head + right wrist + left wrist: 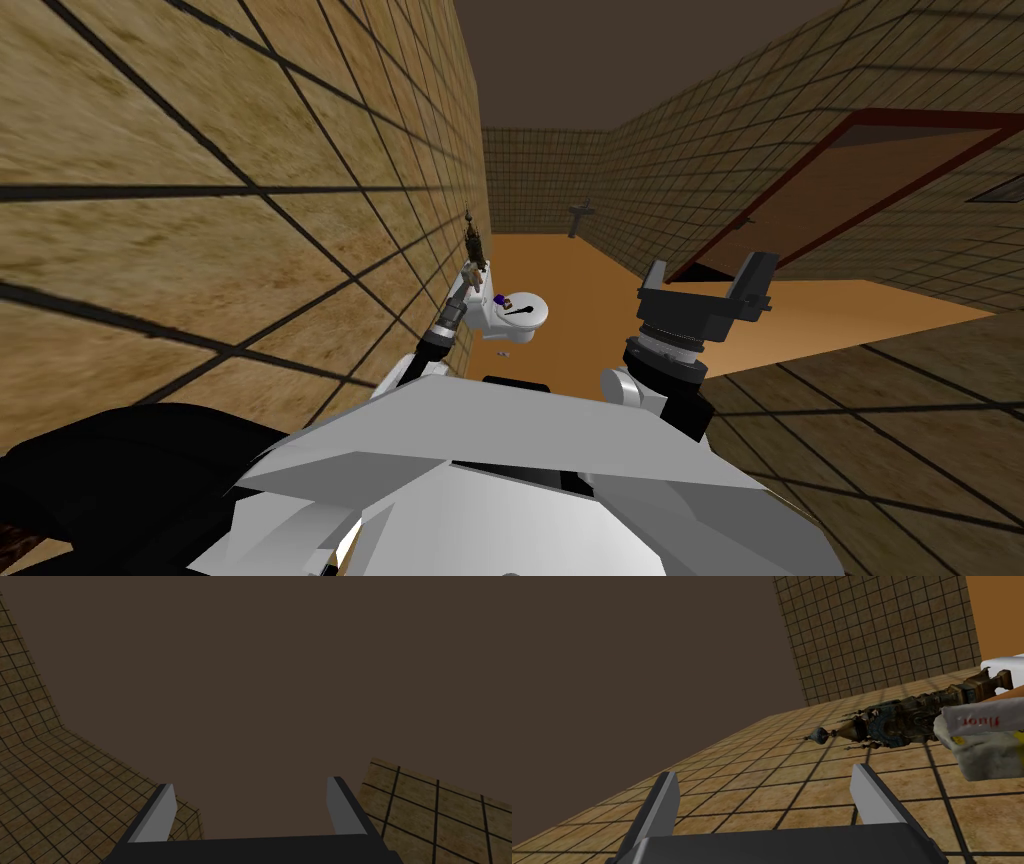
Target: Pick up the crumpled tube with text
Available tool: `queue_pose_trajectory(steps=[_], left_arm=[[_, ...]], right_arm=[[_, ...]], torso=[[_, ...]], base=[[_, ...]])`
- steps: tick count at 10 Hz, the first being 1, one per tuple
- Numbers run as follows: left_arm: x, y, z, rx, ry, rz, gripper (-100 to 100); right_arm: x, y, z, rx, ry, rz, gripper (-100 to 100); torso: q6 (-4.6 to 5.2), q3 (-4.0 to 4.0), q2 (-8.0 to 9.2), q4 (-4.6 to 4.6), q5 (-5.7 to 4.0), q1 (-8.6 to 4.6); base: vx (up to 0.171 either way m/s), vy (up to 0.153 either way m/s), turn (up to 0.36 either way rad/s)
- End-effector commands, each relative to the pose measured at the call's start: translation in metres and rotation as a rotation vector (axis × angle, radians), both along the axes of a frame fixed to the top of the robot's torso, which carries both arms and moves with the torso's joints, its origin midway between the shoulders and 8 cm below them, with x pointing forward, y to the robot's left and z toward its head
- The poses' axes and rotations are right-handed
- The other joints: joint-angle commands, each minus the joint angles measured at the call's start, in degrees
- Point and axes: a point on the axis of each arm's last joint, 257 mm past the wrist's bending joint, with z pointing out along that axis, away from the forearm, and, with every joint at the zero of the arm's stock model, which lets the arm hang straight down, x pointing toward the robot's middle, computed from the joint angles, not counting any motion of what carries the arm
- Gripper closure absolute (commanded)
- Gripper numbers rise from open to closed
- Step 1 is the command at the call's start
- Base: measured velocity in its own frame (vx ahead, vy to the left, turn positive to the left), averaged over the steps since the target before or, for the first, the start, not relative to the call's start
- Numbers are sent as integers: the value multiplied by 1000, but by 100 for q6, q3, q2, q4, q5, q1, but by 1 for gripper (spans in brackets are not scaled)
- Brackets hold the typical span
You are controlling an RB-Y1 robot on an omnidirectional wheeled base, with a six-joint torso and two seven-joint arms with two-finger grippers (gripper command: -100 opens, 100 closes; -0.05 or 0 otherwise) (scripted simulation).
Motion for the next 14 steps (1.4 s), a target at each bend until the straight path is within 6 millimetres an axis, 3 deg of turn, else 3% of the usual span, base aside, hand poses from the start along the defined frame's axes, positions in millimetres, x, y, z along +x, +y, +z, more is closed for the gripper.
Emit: queue_pose_trajectory(steps=[1,8,11,14], left_arm=[[-2,1,-27,73,46,-3,-100],[-12,32,-128,464,207,-18,-100],[-16,56,-157,653,243,-29,-100],[-18,83,-174,844,255,-44,-100]], right_arm=[[0,0,0,0,0,0,0],[0,0,0,0,0,0,0],[0,0,0,0,0,0,0],[0,0,0,0,0,0,0]], torso=[[0,0,0,0,0,0],[1,-22,-40,-8,3,18],[1,-28,-49,-10,2,13],[1,-32,-56,-12,4,22]], base=[[3,-53,-12],[56,-34,-24],[105,-22,-31],[122,9,-33]])
